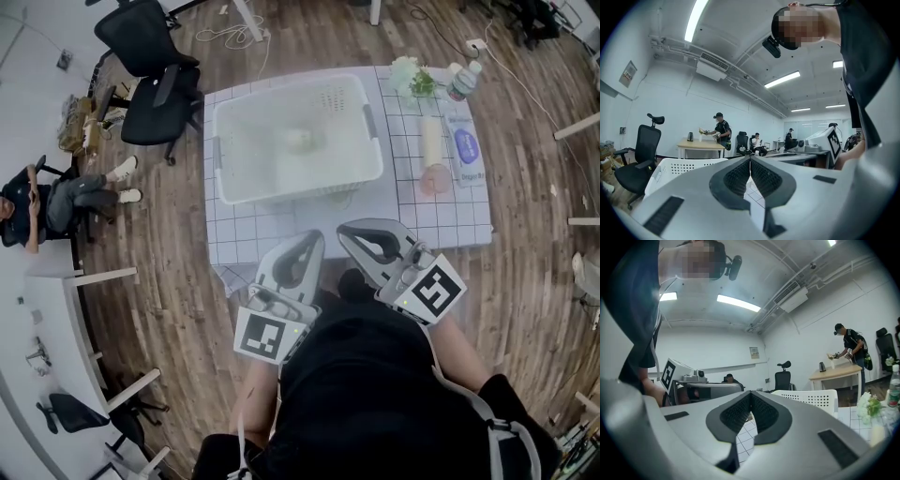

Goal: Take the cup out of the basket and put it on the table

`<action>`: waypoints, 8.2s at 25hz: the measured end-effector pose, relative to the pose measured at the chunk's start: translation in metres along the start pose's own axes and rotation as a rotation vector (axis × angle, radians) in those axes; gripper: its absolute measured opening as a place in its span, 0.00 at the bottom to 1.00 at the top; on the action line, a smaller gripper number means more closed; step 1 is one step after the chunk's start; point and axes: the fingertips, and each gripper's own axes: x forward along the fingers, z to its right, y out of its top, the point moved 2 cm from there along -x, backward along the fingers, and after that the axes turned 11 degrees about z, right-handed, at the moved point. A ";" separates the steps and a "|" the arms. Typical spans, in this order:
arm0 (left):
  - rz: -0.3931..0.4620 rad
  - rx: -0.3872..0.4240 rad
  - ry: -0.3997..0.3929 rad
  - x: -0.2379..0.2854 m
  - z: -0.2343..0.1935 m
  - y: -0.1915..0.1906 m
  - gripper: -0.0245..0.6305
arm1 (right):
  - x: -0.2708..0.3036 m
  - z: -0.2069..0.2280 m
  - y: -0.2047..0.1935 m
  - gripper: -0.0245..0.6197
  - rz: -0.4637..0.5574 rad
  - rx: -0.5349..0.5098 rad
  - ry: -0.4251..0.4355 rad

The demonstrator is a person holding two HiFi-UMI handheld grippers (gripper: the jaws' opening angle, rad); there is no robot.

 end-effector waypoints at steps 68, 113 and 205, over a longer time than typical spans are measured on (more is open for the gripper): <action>-0.023 -0.082 -0.132 0.018 -0.104 0.001 0.05 | 0.121 0.072 -0.029 0.22 -0.149 -0.100 -0.101; -0.078 -0.107 -0.078 0.024 -0.129 -0.017 0.05 | 0.196 0.220 -0.146 0.40 -0.412 -0.125 -0.052; -0.045 -0.102 -0.111 0.020 -0.110 -0.007 0.05 | 0.201 0.192 -0.135 0.50 -0.494 -0.263 0.102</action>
